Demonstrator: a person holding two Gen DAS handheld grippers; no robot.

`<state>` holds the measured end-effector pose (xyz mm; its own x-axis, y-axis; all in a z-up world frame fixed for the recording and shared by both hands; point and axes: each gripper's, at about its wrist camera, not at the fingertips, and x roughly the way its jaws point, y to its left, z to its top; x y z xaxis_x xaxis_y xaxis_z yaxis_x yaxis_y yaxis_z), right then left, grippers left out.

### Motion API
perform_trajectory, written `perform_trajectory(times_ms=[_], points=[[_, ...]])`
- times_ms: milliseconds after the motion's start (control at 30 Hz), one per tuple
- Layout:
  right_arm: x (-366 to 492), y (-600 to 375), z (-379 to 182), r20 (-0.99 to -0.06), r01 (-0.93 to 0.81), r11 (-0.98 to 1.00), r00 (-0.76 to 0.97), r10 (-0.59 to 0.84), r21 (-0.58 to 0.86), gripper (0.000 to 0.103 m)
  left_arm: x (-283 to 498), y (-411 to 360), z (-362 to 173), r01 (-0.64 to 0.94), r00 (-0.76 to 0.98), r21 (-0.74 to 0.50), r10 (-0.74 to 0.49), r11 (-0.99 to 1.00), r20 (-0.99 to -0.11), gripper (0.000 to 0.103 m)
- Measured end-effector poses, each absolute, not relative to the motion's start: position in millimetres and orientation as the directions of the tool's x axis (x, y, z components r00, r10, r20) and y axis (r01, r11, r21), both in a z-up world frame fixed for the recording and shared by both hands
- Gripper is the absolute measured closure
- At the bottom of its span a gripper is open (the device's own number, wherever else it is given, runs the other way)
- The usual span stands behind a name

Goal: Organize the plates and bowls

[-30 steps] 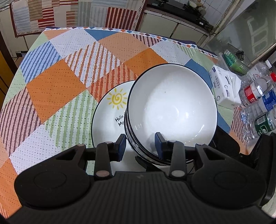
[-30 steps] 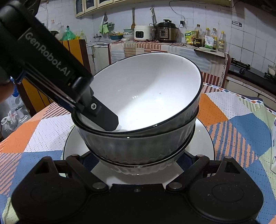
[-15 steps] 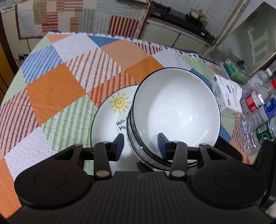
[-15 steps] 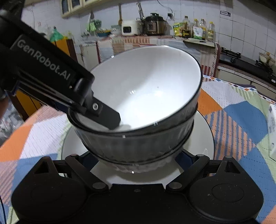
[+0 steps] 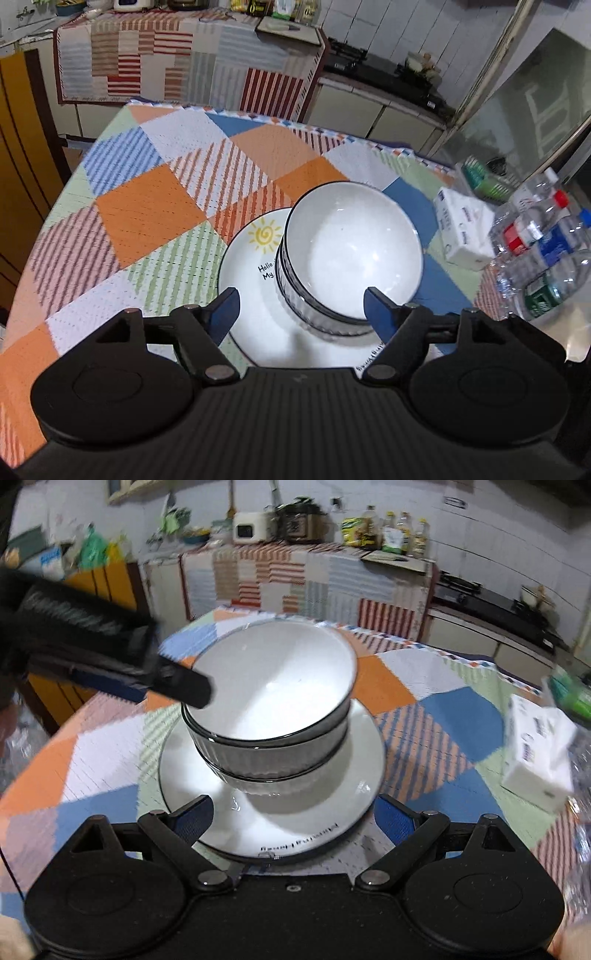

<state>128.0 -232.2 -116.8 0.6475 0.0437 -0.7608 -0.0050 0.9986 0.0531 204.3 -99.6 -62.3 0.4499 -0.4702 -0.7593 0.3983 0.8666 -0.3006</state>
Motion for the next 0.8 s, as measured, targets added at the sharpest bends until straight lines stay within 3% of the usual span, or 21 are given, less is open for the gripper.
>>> perform_trajectory(times_ms=[400, 800], points=[[74.3, -235.2, -59.5, -0.711, 0.161, 0.987, 0.697, -0.1, 0.019, 0.007, 141.3, -55.8, -3.5, 0.433, 0.542, -0.221, -0.448, 0.874, -0.711, 0.018], [28.7, -215.9, -24.7, -0.711, 0.278, 0.96, 0.669, -0.217, -0.031, 0.007, 77.0, -30.0, 17.2, 0.494, 0.548, -0.137, -0.429, 0.859, -0.718, 0.018]])
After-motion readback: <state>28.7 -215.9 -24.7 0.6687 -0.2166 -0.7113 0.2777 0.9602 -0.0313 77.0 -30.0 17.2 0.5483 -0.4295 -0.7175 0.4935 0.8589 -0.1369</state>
